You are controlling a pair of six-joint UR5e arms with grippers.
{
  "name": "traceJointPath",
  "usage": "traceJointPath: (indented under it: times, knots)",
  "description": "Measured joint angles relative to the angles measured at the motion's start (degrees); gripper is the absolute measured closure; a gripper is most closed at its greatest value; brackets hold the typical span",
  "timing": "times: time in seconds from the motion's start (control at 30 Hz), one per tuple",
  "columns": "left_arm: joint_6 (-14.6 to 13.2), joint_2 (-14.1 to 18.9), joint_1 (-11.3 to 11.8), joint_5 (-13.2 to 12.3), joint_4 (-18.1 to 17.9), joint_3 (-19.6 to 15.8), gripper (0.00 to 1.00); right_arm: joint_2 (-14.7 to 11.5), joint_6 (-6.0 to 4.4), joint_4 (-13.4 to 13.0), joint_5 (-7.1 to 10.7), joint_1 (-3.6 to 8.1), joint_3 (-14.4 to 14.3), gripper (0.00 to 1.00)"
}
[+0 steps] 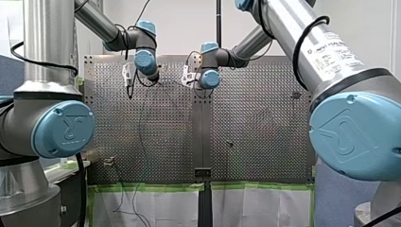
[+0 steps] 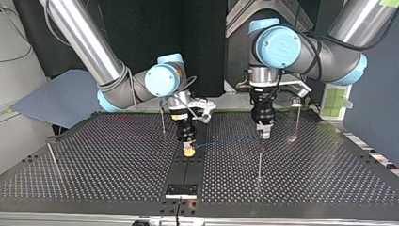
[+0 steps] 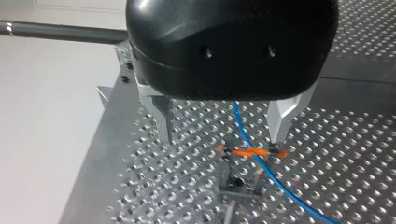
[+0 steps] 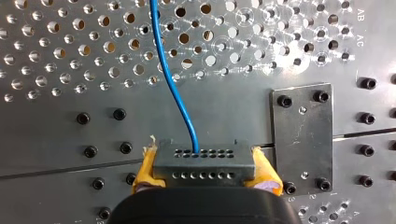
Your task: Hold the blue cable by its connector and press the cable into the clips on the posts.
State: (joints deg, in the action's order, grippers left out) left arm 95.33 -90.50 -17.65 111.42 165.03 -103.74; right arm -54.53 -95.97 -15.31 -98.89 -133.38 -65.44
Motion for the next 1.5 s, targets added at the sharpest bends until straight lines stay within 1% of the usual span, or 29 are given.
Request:
traceJointPath:
  times: [0.17,0.3,0.43,0.7,0.87,1.1,1.3,1.4,1.5]
  knots:
    - [0.0,-0.7,-0.4,-1.6,-0.7,0.0,0.01,0.0,-0.12,-0.1,-0.06,0.04,0.0,1.00]
    - [0.2,-2.7,-1.0,-2.2,-0.4,0.0,0.01,0.0,-0.16,-0.1,-0.03,0.11,0.0,1.00]
    - [0.4,-4.0,-1.5,-2.1,-0.7,0.0,0.01,0.0,-0.18,-0.1,0.00,0.07,0.0,1.00]
    - [1.1,-4.4,-1.6,-1.4,-0.9,1.3,0.01,0.0,-0.18,-0.2,-0.02,0.00,0.0,1.00]
    - [1.3,-4.4,-1.9,-1.3,-0.8,3.0,0.01,0.1,-0.13,-0.2,0.00,-0.02,0.0,1.00]
    - [2.2,-4.7,-2.0,-1.7,0.2,5.4,0.01,0.1,-0.18,-0.2,0.01,-0.01,0.0,1.00]
    - [2.0,-7.3,-2.0,-1.5,2.6,8.5,0.01,0.1,-0.13,-0.1,0.01,0.08,0.0,1.00]
    - [2.3,-8.8,-1.9,-0.9,3.1,10.1,0.01,0.1,-0.06,-0.1,0.01,0.21,0.0,1.00]
    - [2.6,-9.5,-1.8,0.0,3.1,11.7,0.01,0.2,0.01,-0.1,0.00,0.41,0.0,1.00]
